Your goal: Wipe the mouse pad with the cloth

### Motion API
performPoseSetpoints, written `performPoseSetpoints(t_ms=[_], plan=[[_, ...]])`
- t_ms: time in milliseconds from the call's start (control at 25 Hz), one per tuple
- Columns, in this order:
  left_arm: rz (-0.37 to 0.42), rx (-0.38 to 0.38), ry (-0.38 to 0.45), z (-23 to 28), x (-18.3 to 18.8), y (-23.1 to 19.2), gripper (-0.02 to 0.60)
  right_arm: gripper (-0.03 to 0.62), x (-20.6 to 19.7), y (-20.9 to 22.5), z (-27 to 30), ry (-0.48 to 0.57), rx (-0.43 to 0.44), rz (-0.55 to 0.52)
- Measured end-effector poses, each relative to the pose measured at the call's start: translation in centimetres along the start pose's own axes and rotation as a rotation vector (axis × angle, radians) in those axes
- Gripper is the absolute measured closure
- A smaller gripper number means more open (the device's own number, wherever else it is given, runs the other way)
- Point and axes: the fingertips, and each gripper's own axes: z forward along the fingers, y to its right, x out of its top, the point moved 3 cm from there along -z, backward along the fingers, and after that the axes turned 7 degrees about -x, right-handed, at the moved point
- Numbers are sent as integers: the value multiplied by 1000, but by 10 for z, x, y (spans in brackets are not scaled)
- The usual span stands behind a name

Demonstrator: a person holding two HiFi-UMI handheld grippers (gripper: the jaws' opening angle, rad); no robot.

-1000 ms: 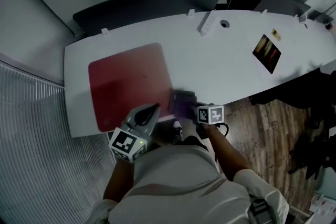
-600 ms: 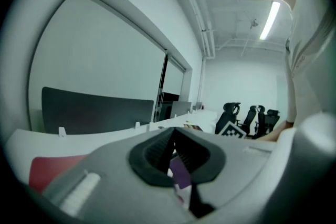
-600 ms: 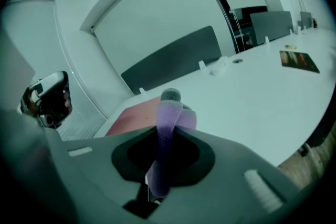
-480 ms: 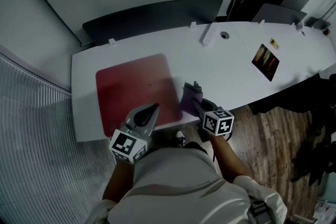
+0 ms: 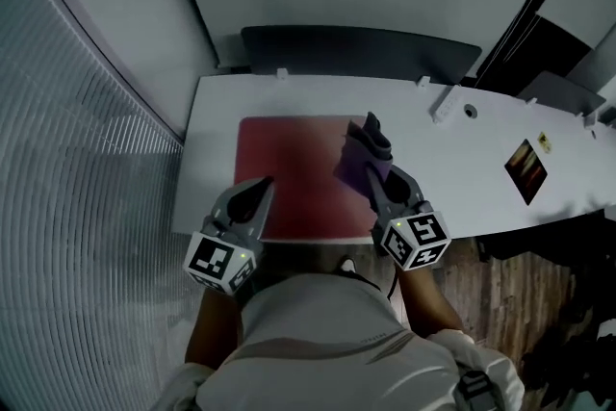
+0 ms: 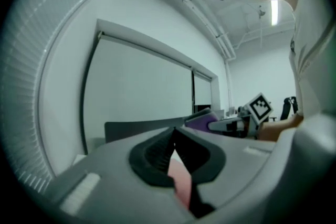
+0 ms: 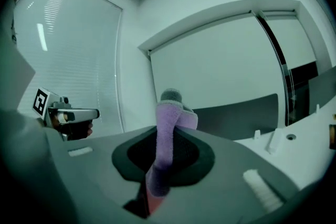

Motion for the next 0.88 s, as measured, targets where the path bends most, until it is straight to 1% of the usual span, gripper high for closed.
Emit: performPoseSetpoints(t_ms=[160,280,560,680,880], plan=[[-16,105,18,-40,6,-31,581,549,12,-35,20,19,56,-20],[-16,138,18,-55,9,-40,581,549,15,-50,33,13,83,-33],[-42,147,25,-64,3,-56,581,549,13,-61,48,8,98,-18],[-32,133,11,-61,6,-54,581,549,13,-58,45,7,97,3],[-35,112,18,-53,6,-52,581,549,10,-55,41,6,89,-7]])
